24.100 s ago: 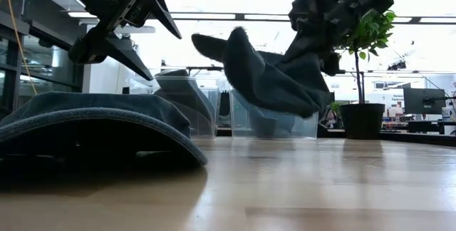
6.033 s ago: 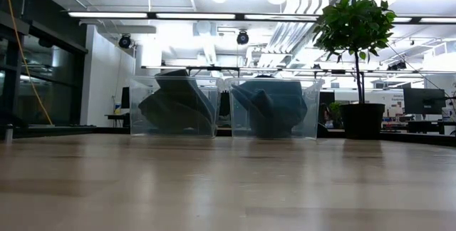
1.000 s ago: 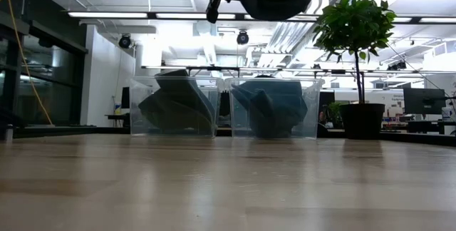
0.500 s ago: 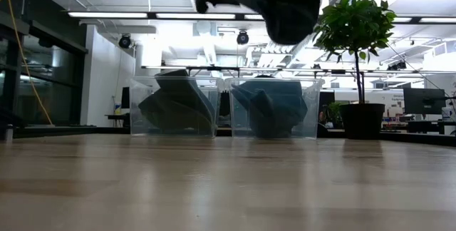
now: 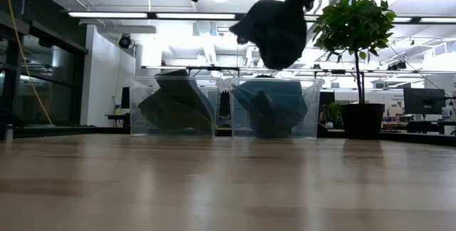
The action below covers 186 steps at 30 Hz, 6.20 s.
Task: Pick and place caps into container
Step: Put the blue cap into the right transparent container, then return to Home Position
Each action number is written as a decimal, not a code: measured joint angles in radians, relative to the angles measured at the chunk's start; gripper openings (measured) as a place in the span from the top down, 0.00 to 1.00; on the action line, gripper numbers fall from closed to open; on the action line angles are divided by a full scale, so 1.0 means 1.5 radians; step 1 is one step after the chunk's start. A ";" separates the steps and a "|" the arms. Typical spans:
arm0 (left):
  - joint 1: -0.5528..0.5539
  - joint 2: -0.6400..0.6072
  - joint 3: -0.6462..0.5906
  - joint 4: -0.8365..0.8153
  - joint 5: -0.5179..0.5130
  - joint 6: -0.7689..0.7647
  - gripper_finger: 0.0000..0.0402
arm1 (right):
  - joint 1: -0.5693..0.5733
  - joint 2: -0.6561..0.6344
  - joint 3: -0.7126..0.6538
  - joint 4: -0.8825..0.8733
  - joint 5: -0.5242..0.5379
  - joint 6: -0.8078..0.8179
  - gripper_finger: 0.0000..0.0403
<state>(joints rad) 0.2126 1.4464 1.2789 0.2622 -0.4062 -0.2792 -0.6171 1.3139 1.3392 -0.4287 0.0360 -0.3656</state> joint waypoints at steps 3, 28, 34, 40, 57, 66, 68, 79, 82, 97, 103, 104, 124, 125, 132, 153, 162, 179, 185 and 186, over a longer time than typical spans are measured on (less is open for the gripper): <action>0.028 -0.008 -0.001 -0.049 0.089 -0.002 0.26 | -0.027 0.036 0.000 0.036 -0.029 0.013 0.96; 0.296 -0.008 -0.015 0.029 0.565 -0.050 0.26 | -0.055 0.188 0.000 0.046 0.019 0.188 0.97; 0.326 -0.008 -0.015 0.031 0.620 -0.068 0.26 | -0.049 0.187 0.000 0.028 0.051 0.228 0.97; 0.339 -0.008 -0.015 0.034 0.660 -0.079 0.26 | -0.047 0.182 0.000 -0.050 0.075 0.229 0.97; 0.339 -0.008 -0.016 0.058 0.684 -0.082 0.26 | -0.074 0.184 -0.127 0.082 0.019 0.273 0.97; 0.338 -0.008 -0.016 0.057 0.683 -0.092 0.26 | -0.086 0.185 -0.197 0.179 0.038 0.274 0.88; 0.338 -0.008 -0.016 0.057 0.683 -0.092 0.26 | -0.086 0.188 -0.209 0.188 0.040 0.275 0.83; 0.338 -0.008 -0.016 0.051 0.683 -0.097 0.26 | -0.080 0.186 -0.173 0.185 0.049 0.243 0.65; 0.338 -0.008 -0.016 0.051 0.683 -0.097 0.26 | -0.080 0.186 -0.149 0.166 0.059 0.224 0.61; 0.338 -0.008 -0.016 0.045 0.683 -0.092 0.26 | -0.077 0.186 -0.094 0.044 0.101 0.151 0.48; 0.339 -0.008 -0.016 0.042 0.684 -0.082 0.26 | -0.066 0.186 -0.058 -0.009 0.104 0.099 0.48; 0.339 -0.008 -0.016 0.038 0.684 -0.077 0.26 | -0.064 0.186 -0.049 -0.017 0.107 0.091 0.48; 0.339 -0.008 -0.016 -0.003 0.688 -0.060 0.27 | -0.015 0.185 0.273 -0.386 -0.025 0.181 0.48; 0.339 -0.008 -0.016 -0.006 0.689 -0.060 0.28 | -0.005 0.182 0.284 -0.395 -0.027 0.181 0.48; 0.357 -0.049 -0.015 -0.089 0.721 -0.011 0.40 | 0.054 0.104 0.213 -0.359 -0.052 0.195 0.48; 0.355 -0.294 -0.403 0.116 0.632 -0.125 0.78 | 0.121 -0.340 -0.392 0.162 -0.105 0.452 0.49; 0.332 -0.371 -0.510 0.134 0.568 -0.186 0.79 | 0.121 -0.474 -0.526 0.223 -0.120 0.496 0.70; 0.086 -0.401 -0.674 0.272 0.271 -0.236 0.79 | 0.278 -0.541 -0.741 0.457 -0.033 0.601 0.99; 0.072 -0.415 -0.744 0.343 0.212 -0.242 0.79 | 0.312 -0.574 -0.801 0.499 0.000 0.617 1.00; 0.072 -0.426 -0.756 0.353 0.205 -0.242 0.79 | 0.311 -0.587 -0.810 0.497 0.000 0.620 1.00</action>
<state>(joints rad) 0.3206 0.8076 0.1454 0.7913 -0.0992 -0.6420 -0.1506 0.4335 0.1237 0.3169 0.0357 0.5642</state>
